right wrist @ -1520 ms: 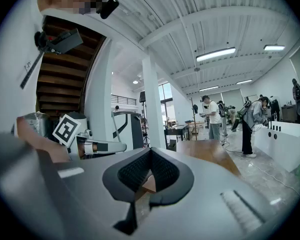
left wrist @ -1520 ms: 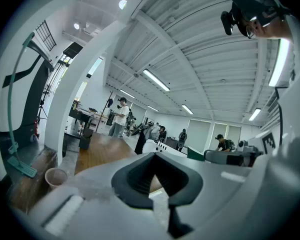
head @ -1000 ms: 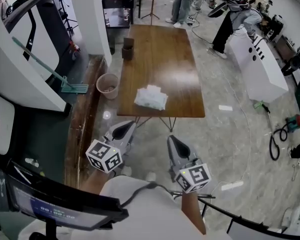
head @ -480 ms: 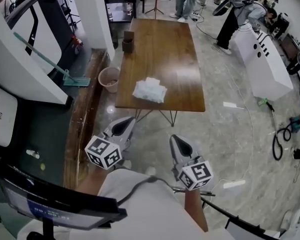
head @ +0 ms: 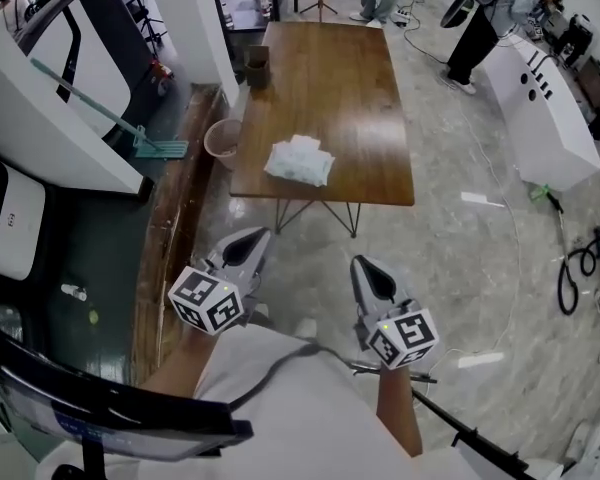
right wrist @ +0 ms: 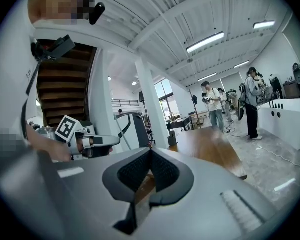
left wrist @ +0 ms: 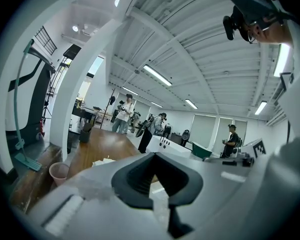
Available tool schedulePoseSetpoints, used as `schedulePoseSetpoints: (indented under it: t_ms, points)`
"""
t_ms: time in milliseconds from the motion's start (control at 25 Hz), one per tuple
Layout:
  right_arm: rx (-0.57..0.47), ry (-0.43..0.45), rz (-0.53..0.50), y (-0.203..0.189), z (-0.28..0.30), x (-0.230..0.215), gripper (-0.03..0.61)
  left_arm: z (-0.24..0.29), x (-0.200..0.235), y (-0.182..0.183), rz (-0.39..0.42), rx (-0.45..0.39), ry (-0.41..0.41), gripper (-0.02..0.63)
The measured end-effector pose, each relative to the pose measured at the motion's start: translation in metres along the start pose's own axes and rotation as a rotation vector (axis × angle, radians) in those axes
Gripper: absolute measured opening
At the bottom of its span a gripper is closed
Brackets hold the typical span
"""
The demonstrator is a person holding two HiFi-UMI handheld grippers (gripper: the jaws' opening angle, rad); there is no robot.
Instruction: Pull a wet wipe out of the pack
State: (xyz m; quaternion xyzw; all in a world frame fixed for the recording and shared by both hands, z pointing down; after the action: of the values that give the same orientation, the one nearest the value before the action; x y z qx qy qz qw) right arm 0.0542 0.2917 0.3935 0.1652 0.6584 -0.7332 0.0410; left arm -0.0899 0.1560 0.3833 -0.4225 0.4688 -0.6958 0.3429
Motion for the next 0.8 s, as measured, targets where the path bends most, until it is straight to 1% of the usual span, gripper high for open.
schedulePoseSetpoints:
  t_ms: [360, 560, 800]
  points:
    - [-0.014, -0.016, 0.052, -0.009, -0.025, -0.025, 0.008, 0.009, -0.015, -0.007, 0.011, 0.017, 0.016, 0.003]
    - [-0.028, -0.003, 0.063, -0.005, -0.021, -0.032, 0.008, 0.020, -0.014, -0.001, 0.024, 0.019, 0.018, 0.005]
    - [-0.035, 0.000, 0.067, 0.000, -0.014, -0.044, 0.008, 0.037, -0.011, 0.003, 0.026, 0.027, -0.001, 0.004]
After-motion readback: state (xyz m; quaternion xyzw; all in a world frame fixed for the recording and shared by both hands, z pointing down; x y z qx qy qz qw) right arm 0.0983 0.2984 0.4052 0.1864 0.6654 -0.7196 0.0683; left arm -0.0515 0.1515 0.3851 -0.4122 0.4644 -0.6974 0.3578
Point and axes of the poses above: the fingertips, and each gripper's own axes: z forward along the fingers, x to its left, y out of its top, the point moved 3 cm from there along -z, backward along the fingers, and after that the axes turned 5 degrees about y, right-handed, at the moved point
